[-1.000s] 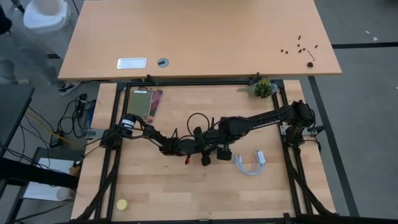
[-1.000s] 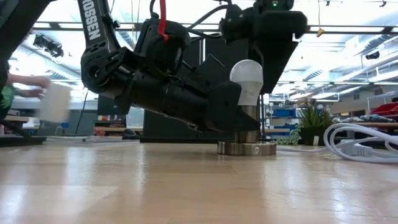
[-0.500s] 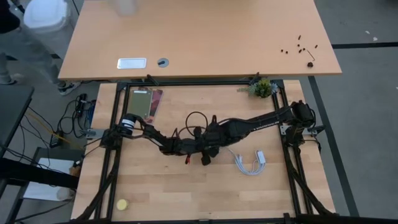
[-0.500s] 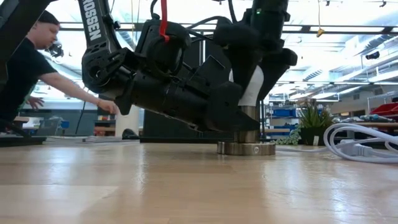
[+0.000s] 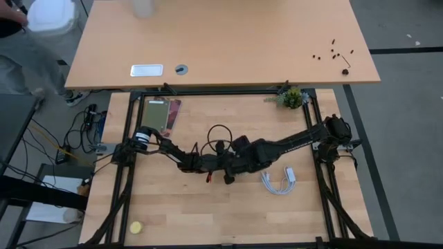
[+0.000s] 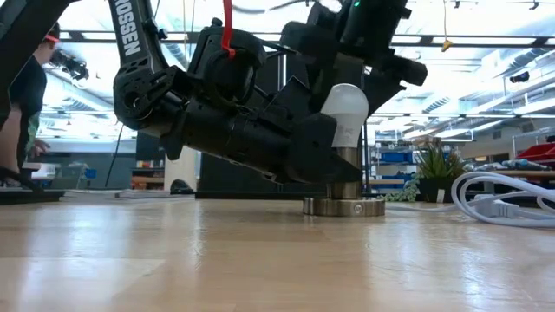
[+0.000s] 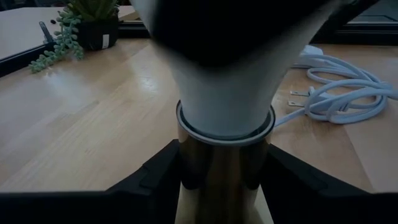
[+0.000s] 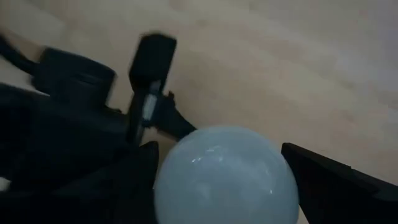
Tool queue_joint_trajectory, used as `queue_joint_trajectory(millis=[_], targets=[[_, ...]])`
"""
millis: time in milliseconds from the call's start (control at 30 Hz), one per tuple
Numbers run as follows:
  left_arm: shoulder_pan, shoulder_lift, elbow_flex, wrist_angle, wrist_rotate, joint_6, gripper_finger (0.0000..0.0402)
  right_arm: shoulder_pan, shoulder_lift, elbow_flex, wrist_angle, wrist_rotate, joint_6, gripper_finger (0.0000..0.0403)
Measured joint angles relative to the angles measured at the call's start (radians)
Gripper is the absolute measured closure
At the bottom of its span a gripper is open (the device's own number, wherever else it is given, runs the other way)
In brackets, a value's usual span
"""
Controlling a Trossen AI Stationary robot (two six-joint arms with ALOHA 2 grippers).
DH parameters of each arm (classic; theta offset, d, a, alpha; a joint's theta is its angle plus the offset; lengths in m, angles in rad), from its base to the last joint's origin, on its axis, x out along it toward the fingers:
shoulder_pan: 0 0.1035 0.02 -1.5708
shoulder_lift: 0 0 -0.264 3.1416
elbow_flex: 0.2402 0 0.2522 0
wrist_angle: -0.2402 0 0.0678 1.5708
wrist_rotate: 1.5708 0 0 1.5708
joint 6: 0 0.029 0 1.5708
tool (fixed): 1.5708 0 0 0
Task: Screw lightbulb
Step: Remove the white lightbulb from the desk lamp
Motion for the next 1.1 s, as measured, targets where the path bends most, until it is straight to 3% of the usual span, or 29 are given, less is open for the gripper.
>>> queue_joint_trajectory(millis=[100, 233, 700, 1100], targets=[[0.0, 0.0, 0.0, -0.002, 0.0, 0.0, 0.0213, 0.033, -0.001, -0.027, 0.003, 0.079, 0.056, 0.0057], [0.0, 0.0, 0.001, -0.004, 0.0, 0.0, 0.0213, 0.061, -0.001, -0.093, 0.051, 0.108, 0.12, 0.0057], [0.001, 0.0, 0.002, -0.023, 0.0, -0.004, 0.0213, 0.14, 0.0, -0.246, 0.257, 0.363, 0.145, 0.0062], [0.001, 0.0, 0.001, -0.019, -0.001, -0.003, 0.0213, 0.145, 0.0, -0.251, 0.306, 0.341, 0.089, 0.017]])
